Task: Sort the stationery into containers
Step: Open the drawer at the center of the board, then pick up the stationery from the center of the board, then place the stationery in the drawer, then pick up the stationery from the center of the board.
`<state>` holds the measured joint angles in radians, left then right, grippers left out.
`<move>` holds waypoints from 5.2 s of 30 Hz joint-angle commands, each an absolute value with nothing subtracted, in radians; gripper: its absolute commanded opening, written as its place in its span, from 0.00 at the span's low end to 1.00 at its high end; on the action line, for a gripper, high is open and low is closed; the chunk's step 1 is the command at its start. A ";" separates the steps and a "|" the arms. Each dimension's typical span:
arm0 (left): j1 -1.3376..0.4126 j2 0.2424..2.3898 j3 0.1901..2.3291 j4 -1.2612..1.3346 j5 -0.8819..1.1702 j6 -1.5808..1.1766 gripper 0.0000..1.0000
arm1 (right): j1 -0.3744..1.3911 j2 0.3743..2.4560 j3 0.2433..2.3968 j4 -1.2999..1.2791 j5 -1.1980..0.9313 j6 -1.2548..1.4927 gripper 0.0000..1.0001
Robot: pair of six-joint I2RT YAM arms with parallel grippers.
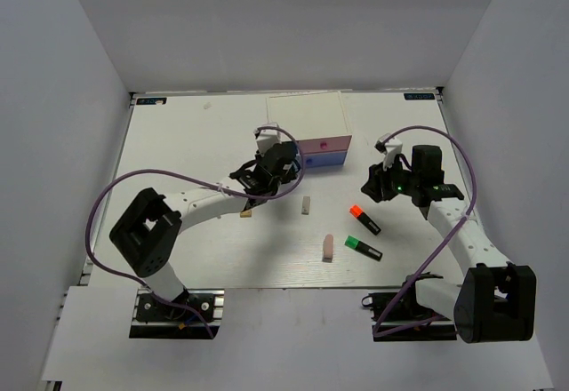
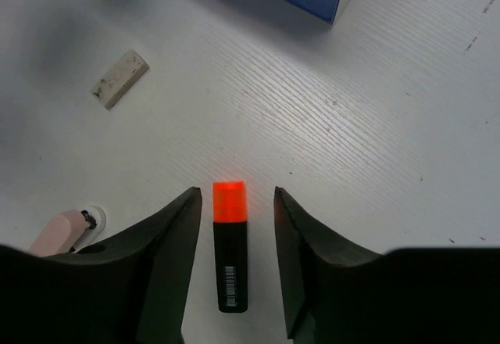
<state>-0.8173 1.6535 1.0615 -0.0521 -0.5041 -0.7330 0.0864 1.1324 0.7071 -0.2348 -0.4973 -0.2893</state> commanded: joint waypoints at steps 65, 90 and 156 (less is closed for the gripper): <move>-0.713 1.683 0.942 -0.511 -0.453 -1.003 0.54 | 0.293 1.204 0.630 -0.293 -0.813 -0.913 0.36; -0.719 1.295 1.081 -0.400 -0.316 -0.739 0.00 | 0.299 1.206 0.629 -0.284 -0.825 -0.900 0.39; -0.718 1.194 1.062 -0.489 -0.538 -0.784 0.52 | 0.396 1.425 0.819 -0.350 -0.842 -1.224 0.67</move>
<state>-0.7238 1.3159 1.1824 -0.3779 -0.4652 -0.6998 0.3691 1.3983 0.7471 -0.3340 -0.8509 -1.1213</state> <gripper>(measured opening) 0.453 0.667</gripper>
